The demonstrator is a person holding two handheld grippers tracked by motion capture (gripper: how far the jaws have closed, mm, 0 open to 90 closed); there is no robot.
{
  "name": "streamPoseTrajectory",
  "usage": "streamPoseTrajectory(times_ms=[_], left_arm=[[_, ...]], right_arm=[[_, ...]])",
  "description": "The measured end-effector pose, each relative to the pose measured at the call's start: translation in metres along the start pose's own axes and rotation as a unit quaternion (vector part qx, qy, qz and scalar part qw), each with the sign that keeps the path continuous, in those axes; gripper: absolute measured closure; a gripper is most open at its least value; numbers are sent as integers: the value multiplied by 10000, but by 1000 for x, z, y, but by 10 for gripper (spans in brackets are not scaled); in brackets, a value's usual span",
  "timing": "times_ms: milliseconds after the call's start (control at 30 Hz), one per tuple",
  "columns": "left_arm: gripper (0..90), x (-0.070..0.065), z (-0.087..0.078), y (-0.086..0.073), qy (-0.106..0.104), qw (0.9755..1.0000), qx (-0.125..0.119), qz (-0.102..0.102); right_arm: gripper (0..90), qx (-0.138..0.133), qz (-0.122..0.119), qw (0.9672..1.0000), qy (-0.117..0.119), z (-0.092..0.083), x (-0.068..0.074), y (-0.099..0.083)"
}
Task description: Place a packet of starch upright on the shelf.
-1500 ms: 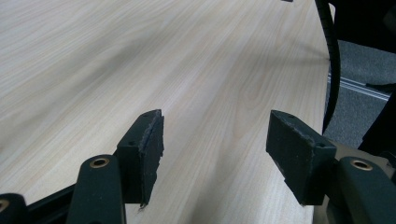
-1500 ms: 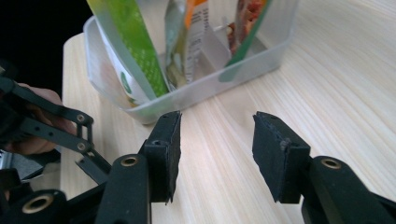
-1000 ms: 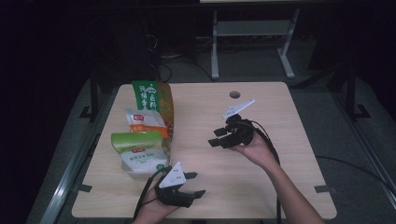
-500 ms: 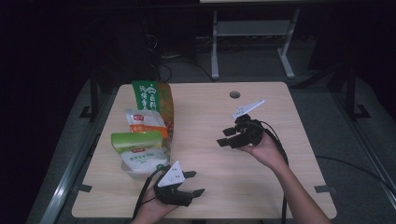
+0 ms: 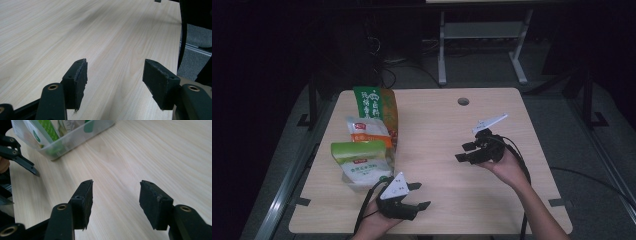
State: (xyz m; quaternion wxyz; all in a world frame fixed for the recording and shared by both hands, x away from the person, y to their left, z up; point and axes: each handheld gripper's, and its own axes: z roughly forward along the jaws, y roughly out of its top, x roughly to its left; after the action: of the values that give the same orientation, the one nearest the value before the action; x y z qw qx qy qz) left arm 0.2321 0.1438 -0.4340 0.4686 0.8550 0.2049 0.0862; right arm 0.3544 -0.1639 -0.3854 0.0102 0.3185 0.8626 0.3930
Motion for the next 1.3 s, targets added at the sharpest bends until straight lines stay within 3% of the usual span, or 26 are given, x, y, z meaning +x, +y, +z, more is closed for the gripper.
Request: streamPoseTrajectory(times_ms=[633,1300], left_arm=[[361,3,-1,0,30,10000,-6,-32],[356,5,0,-2,38,10000,-11,-86]], right_arm=[[414,-83,353,9992,-163,-17,-12,-37],[404,-166,651,9974,-278,-27,-16,-78]])
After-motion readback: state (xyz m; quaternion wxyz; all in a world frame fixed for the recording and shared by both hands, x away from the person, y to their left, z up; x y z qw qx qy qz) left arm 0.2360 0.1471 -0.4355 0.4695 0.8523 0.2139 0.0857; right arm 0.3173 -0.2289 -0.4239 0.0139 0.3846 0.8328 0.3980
